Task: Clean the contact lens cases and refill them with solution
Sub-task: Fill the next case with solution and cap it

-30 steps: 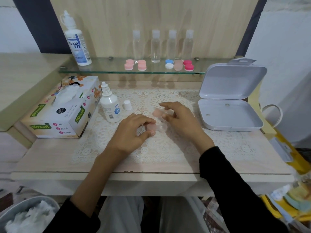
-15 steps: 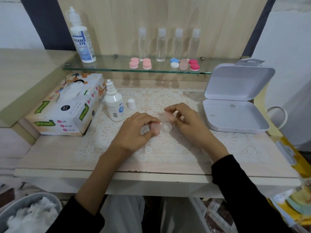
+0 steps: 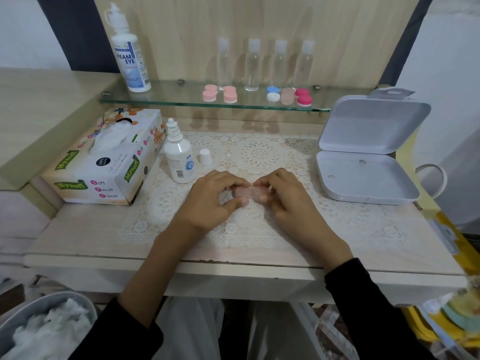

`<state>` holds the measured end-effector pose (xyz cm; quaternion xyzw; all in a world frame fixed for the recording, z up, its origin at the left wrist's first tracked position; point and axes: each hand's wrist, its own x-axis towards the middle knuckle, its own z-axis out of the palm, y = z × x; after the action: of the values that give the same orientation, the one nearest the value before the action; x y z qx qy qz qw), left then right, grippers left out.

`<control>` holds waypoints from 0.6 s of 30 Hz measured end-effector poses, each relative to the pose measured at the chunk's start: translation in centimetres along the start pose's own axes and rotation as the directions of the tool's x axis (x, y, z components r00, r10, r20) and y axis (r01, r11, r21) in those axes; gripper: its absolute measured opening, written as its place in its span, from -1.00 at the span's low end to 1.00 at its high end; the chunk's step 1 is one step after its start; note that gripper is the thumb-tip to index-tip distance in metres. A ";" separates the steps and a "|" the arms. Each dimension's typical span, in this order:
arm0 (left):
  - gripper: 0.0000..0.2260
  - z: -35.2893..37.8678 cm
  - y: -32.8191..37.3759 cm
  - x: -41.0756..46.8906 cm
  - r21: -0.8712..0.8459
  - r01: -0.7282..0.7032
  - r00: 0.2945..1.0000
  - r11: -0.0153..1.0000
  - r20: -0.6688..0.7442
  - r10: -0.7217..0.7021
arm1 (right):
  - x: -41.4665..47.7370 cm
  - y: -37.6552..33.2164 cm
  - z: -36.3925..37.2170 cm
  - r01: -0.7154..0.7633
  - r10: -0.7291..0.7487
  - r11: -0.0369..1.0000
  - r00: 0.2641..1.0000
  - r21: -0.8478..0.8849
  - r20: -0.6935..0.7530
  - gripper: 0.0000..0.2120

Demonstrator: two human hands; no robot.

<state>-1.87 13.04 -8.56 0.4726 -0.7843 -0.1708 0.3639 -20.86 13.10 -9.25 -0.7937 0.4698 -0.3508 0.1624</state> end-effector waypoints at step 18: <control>-0.72 0.0 0.2 -0.1 -0.003 0.013 1.000 1.000 -0.002 -0.013 | 0.1 0.3 -0.1 -0.003 0.003 1.000 1.000 -0.011 -0.015 -0.72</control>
<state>-1.98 13.21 -8.51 0.4773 -0.7805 -0.1738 0.3645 -21.05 12.91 -9.34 -0.7911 0.4740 -0.3542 0.1550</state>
